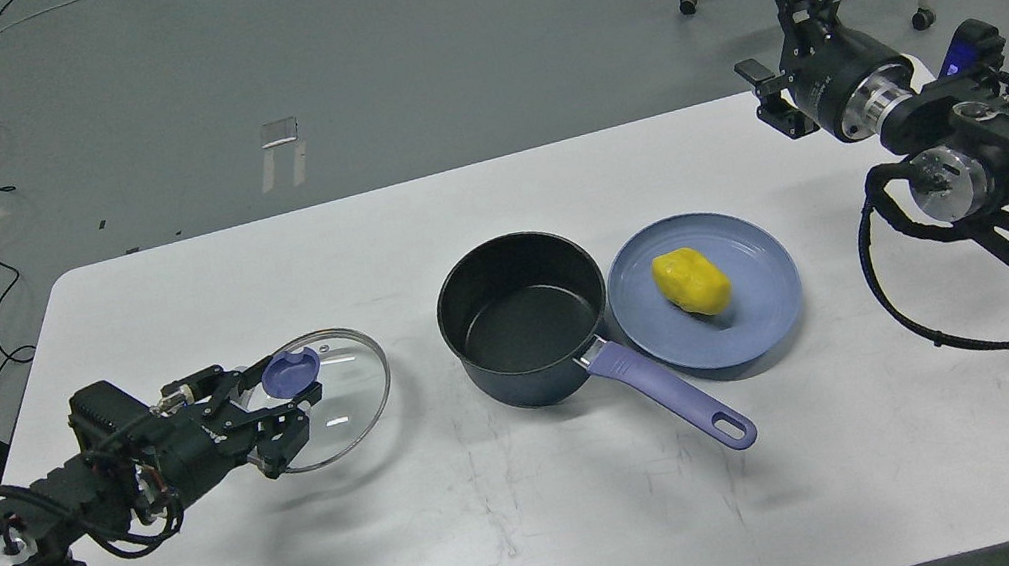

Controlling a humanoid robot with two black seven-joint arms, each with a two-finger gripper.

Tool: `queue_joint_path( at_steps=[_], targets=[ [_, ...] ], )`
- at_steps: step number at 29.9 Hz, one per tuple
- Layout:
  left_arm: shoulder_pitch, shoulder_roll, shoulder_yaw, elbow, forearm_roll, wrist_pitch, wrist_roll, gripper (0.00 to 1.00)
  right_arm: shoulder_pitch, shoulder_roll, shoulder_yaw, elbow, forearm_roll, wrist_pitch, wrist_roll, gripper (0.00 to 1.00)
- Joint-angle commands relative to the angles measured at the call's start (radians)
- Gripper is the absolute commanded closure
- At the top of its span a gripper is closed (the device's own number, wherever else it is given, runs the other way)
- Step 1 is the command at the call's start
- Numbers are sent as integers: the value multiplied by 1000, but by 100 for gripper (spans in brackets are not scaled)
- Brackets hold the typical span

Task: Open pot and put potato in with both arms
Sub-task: 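Lower the glass lid onto the table beside the saucepan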

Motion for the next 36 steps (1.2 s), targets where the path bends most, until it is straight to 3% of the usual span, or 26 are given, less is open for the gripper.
queue_joint_path(
  at_steps=[1, 14, 26, 27, 30, 31, 36],
  targets=[
    [0, -16, 0, 21, -13, 0, 0, 73, 0, 0, 0, 0, 0, 0, 0, 0],
    [0, -84, 0, 146, -80, 0, -1, 61, 0, 1, 0, 0, 0, 0, 0, 0],
    [0, -124, 42, 187, -96, 3, -18, 55, 0, -3, 0, 2, 0, 0, 0, 0],
    [0, -125, 48, 187, -97, 8, -18, 52, 0, -3, 0, 2, 0, 0, 0, 0],
    [2, -125, 52, 189, -105, 23, -20, 7, 0, -5, 0, 2, 0, -2, 1, 0],
    [2, -125, 52, 189, -107, 26, -21, 3, 0, -6, 0, 2, 0, -2, 1, 0],
    [2, -125, 52, 190, -110, 26, -55, 3, 0, -8, 0, 2, 2, 0, 1, 0]
  ],
)
